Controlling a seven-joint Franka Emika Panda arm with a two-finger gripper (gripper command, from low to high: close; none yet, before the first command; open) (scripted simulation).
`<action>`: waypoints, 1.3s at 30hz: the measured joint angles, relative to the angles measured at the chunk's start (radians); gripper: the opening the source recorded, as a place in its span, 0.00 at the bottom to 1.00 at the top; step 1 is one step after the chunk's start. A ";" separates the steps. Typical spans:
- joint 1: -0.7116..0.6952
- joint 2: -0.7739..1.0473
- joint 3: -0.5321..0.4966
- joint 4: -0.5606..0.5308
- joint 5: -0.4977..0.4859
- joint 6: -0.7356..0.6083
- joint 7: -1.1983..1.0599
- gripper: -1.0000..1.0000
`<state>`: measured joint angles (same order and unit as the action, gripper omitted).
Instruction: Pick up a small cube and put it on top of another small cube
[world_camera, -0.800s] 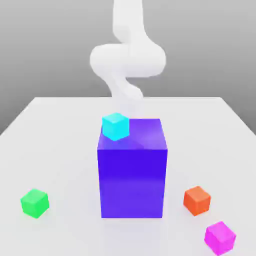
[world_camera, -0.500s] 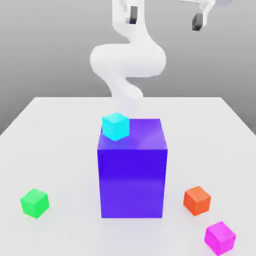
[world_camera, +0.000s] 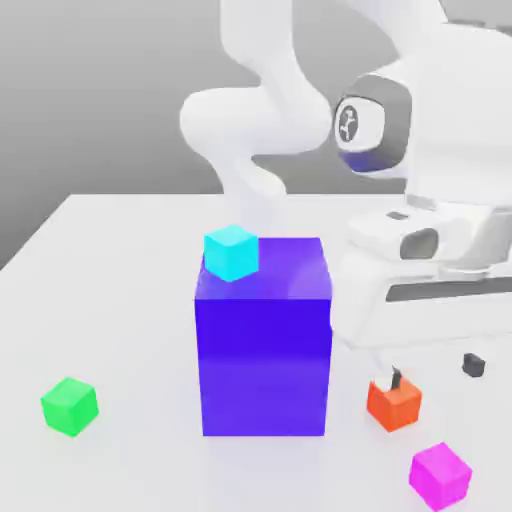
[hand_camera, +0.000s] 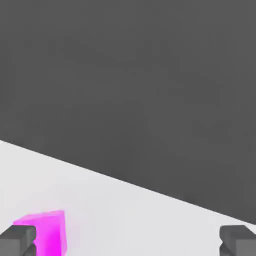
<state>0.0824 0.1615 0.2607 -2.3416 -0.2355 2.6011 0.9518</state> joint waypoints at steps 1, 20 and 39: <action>0.005 0.034 0.007 -0.002 0.000 0.012 0.000 0.50; 0.067 0.247 0.000 0.005 -0.014 0.121 0.008 0.00; -0.591 -0.068 -0.363 -0.273 0.250 0.104 -0.297 0.00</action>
<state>-0.5089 0.0931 -0.1020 -2.6146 0.0140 2.7053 0.6547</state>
